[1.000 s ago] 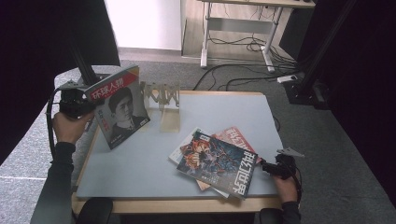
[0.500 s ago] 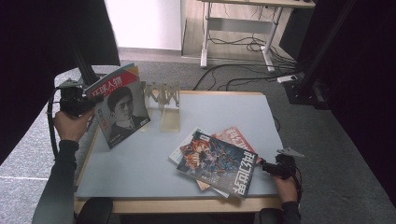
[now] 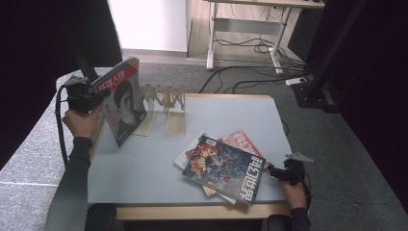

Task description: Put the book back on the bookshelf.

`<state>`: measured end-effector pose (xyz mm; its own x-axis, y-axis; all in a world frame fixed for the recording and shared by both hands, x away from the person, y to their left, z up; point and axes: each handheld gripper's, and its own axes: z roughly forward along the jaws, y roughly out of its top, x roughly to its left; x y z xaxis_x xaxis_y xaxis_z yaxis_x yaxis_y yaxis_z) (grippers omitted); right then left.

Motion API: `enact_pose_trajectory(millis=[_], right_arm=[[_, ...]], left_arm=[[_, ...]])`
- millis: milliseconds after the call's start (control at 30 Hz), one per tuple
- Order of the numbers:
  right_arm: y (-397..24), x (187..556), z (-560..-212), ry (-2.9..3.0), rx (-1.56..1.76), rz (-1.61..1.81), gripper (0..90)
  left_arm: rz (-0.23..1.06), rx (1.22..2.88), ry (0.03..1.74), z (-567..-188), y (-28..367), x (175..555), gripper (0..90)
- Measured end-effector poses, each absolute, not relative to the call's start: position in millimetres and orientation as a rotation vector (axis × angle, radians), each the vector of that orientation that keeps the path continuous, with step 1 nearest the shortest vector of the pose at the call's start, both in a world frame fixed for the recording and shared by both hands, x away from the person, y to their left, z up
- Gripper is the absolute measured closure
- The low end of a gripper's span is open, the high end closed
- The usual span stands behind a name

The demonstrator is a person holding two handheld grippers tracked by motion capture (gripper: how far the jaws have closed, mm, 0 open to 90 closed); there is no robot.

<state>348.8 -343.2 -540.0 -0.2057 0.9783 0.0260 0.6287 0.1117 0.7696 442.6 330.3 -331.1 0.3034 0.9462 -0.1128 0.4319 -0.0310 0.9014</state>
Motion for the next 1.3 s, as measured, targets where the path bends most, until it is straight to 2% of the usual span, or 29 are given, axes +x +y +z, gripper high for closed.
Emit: enact_pose_trajectory(millis=[400, 833, 1100, 1300], right_arm=[[-343, 349, -540, 1.895, 1.558, 0.915, 15.7], [-343, 349, -540, 1.894, 1.559, 0.914, 15.7], [-343, 349, -540, 1.894, 1.559, 0.914, 15.7], [-343, 349, -540, 1.894, 1.558, 0.914, 15.7]], left_arm=[[0.684, 1.558, 1.271, -334, 339, 441, 86.8], [0.624, 1.723, 1.288, -343, 346, 434, 84.1], [0.562, 1.751, 1.308, -344, 347, 437, 75.9], [0.523, 1.753, 1.326, -343, 347, 441, 74.4]])
